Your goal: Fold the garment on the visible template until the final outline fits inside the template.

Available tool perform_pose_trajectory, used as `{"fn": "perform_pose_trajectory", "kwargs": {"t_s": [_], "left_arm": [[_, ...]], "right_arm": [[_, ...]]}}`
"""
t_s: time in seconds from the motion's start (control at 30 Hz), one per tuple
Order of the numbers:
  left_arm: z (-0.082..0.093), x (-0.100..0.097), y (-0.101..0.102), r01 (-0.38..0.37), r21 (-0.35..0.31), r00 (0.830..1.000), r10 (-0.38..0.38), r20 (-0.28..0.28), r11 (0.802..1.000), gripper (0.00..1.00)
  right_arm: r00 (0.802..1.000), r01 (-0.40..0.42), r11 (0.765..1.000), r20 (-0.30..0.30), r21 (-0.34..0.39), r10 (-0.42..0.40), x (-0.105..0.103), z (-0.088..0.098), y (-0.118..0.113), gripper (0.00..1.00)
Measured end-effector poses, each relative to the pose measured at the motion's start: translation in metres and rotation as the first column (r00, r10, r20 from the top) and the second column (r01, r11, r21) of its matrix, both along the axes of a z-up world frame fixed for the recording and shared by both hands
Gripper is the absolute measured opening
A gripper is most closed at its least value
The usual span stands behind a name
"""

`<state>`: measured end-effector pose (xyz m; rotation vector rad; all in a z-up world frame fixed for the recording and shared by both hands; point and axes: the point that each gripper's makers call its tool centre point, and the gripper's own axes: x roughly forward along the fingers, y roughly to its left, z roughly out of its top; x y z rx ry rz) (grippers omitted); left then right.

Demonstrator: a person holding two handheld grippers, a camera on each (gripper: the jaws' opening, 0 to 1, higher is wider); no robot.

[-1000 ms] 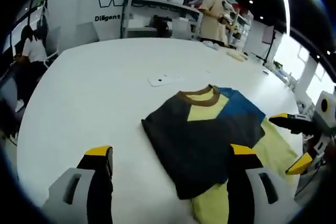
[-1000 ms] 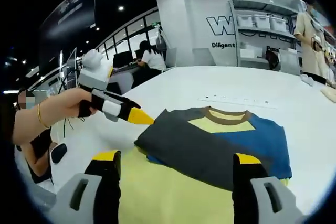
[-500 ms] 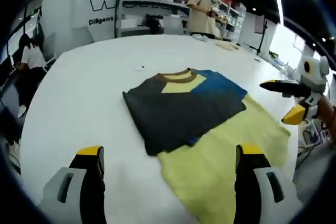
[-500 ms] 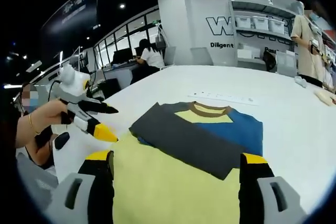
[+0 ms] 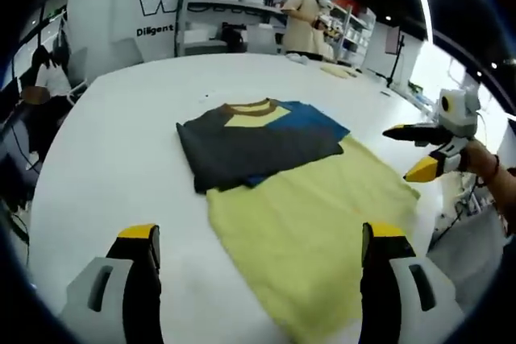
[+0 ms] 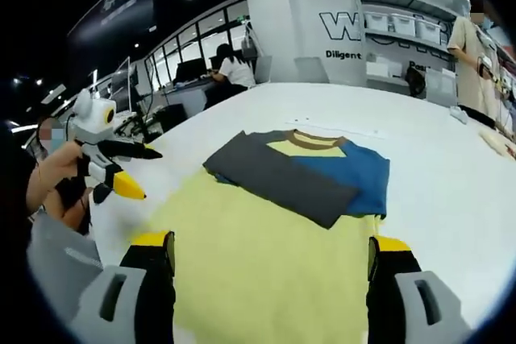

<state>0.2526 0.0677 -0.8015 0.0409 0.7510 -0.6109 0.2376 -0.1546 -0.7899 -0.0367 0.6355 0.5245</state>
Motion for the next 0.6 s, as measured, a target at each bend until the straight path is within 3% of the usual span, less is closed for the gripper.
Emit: {"fn": "perform_pose_trajectory", "kwargs": {"t_s": [0.13, 0.3, 0.5, 0.6], "left_arm": [[0.001, -0.016, 0.003, 0.001, -0.001, 1.0, -0.001, 0.0, 1.0, 0.98], [-0.002, -0.034, 0.003, -0.026, -0.023, 0.999, 0.025, -0.039, 0.999, 0.95], [-0.008, -0.05, 0.001, -0.04, -0.018, 0.998, 0.039, -0.042, 0.999, 0.87], [-0.012, -0.058, 0.004, -0.047, -0.02, 0.996, 0.045, -0.074, 0.999, 0.86]], "right_arm": [[1.0, -0.005, 1.0, -0.015, 0.0, 0.005, -0.012, -0.002, -0.009, 0.99], [0.999, 0.008, 1.0, -0.044, -0.021, -0.009, -0.025, -0.01, -0.022, 0.95], [0.998, 0.027, 0.999, -0.06, -0.031, -0.029, -0.036, -0.016, -0.031, 0.91], [0.996, 0.032, 0.999, -0.077, -0.032, -0.034, -0.042, -0.02, -0.036, 0.88]]}}
